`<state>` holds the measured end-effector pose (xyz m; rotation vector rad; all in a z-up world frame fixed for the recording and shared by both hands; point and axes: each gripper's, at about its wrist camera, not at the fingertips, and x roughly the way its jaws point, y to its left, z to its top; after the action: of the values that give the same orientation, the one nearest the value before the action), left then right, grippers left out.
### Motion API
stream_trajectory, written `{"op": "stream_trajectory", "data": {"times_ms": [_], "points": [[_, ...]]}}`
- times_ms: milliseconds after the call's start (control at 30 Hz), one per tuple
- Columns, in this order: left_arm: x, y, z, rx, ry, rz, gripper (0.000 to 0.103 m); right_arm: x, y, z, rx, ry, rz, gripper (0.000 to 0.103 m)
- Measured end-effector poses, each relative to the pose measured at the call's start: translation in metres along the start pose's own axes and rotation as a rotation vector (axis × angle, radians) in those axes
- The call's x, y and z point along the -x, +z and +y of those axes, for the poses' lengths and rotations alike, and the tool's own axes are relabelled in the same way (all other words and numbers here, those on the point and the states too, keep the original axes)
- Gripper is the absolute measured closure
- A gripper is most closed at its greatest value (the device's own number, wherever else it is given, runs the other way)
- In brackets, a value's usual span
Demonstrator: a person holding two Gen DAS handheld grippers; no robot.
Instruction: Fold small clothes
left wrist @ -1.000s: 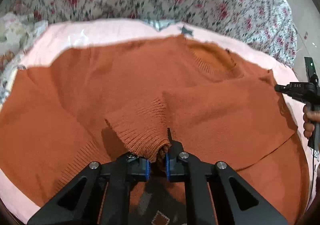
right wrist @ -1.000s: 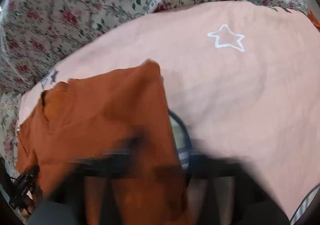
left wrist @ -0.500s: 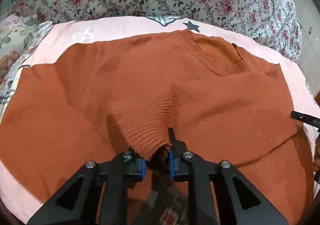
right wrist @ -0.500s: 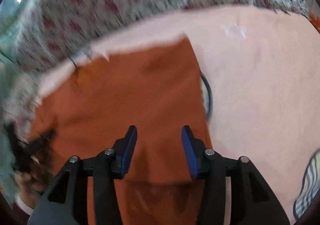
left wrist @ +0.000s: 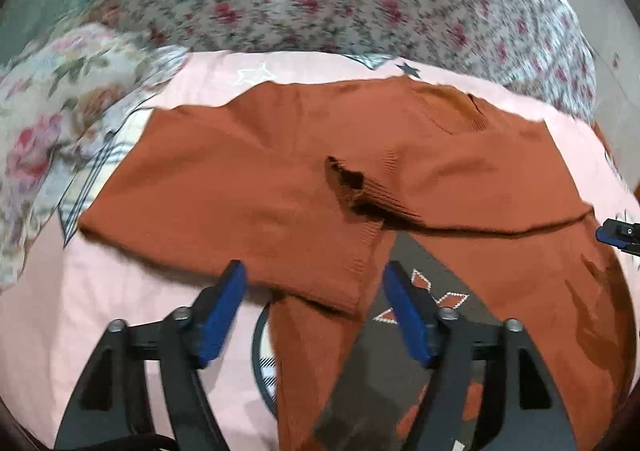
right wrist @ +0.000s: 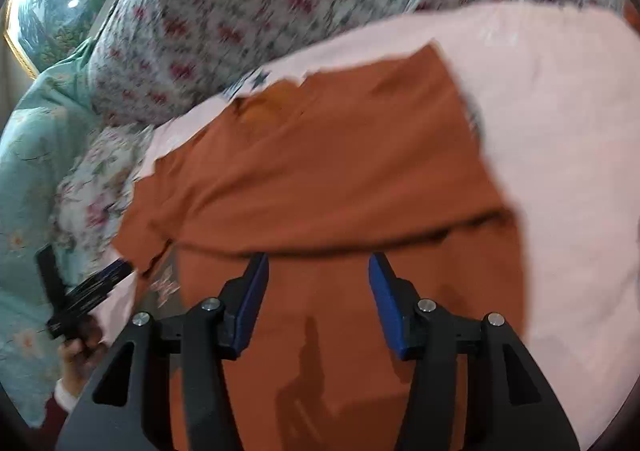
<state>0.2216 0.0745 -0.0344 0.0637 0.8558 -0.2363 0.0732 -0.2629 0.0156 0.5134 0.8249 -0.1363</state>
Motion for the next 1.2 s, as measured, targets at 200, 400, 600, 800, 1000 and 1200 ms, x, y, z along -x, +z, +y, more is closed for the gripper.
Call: {"op": "stream_trajectory", "data": {"times_ms": [200, 400, 600, 800, 1000, 1200], "points": [[-0.039, 0.001, -0.026, -0.165, 0.115, 0.068, 0.036, -0.013, -0.018, 0.013, -0.025, 0.046, 0.05, 0.049], [-0.04, 0.016, 0.02, -0.007, 0.066, 0.071, 0.089, -0.011, -0.019, 0.021, -0.016, 0.046, 0.048, 0.05], [0.026, 0.031, 0.05, 0.189, -0.068, -0.074, 0.09, -0.004, -0.021, 0.027, 0.005, 0.062, 0.03, 0.05], [0.047, 0.073, -0.003, 0.174, -0.253, -0.163, 0.09, 0.01, -0.017, 0.021, -0.001, 0.066, -0.013, 0.05], [-0.001, 0.101, -0.124, 0.06, -0.406, -0.119, 0.09, 0.028, -0.009, -0.008, -0.07, 0.023, -0.07, 0.05], [-0.071, 0.102, -0.205, 0.017, -0.483, -0.019, 0.09, 0.043, -0.001, -0.043, -0.139, -0.026, -0.129, 0.05]]}}
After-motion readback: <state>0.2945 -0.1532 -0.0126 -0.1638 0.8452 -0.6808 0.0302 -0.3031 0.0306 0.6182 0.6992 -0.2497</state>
